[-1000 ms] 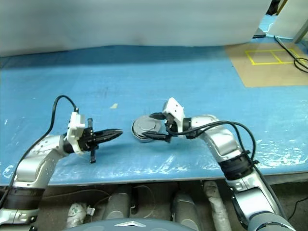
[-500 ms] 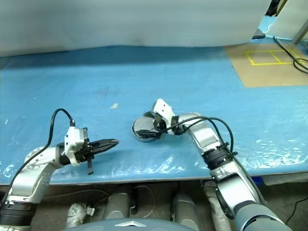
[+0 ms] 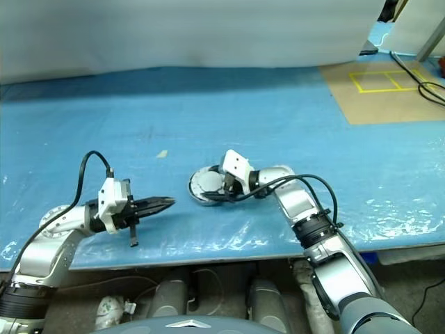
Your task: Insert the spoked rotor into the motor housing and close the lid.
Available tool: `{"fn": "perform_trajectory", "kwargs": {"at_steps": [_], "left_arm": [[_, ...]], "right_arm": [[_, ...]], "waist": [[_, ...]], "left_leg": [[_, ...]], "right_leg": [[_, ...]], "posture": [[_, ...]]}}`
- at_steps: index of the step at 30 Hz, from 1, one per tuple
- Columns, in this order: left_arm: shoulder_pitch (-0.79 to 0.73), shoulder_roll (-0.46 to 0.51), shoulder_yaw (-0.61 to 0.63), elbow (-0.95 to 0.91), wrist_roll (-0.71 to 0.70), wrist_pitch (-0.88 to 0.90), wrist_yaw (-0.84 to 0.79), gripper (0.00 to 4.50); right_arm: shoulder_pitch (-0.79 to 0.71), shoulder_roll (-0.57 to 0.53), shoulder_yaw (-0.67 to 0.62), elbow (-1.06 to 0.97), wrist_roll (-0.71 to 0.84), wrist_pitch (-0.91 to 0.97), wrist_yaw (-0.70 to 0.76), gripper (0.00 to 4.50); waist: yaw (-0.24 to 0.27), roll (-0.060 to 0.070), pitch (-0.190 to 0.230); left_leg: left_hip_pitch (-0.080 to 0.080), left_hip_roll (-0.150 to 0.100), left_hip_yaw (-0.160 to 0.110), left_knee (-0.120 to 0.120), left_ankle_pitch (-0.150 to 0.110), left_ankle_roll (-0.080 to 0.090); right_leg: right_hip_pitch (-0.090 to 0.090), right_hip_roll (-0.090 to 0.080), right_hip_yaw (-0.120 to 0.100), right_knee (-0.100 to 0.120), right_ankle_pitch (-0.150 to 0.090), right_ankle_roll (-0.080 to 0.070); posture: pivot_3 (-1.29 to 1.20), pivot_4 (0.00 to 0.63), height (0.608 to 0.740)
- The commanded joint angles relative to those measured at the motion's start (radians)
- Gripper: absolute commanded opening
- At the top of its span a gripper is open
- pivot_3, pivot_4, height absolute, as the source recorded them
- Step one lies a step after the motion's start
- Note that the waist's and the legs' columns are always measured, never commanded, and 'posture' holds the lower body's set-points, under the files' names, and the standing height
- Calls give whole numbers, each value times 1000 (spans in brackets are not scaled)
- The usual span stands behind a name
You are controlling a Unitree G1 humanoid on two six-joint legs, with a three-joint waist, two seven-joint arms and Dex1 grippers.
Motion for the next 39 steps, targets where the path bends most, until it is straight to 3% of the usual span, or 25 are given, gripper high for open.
{"fn": "perform_trajectory", "kwargs": {"at_steps": [1,11,20,30,39], "left_arm": [[13,18,5,-36,-4,-5,2,48],[23,31,-5,-83,-9,27,24,48],[13,33,-8,-103,-12,52,37,48],[-7,30,-8,-140,-21,108,64,48],[-2,48,70,49,-8,51,53,48]], "right_arm": [[-8,12,2,-20,-5,16,7,2964],[-109,59,-47,-117,85,225,21,2965],[-116,73,39,18,-54,146,-30,2965],[-121,97,24,96,-84,155,-64,2965],[-162,101,1,26,-8,357,1,2965]], "waist": [[0,0,0],[-1,0,0],[-1,0,0],[-3,0,0],[-1,0,0]], "left_leg": [[0,0,0,0,0,0],[0,2,0,1,0,0],[-1,2,0,1,0,0],[5,2,1,2,0,0],[8,2,2,2,0,0]], "right_leg": [[0,0,0,0,0,0],[-1,2,0,2,0,-1],[-1,2,0,2,0,-1],[0,2,2,9,-2,-3],[0,2,4,13,-3,-4]], "posture": [[0,150,740],[0,150,740],[0,150,740],[0,150,740],[0,150,740]]}}
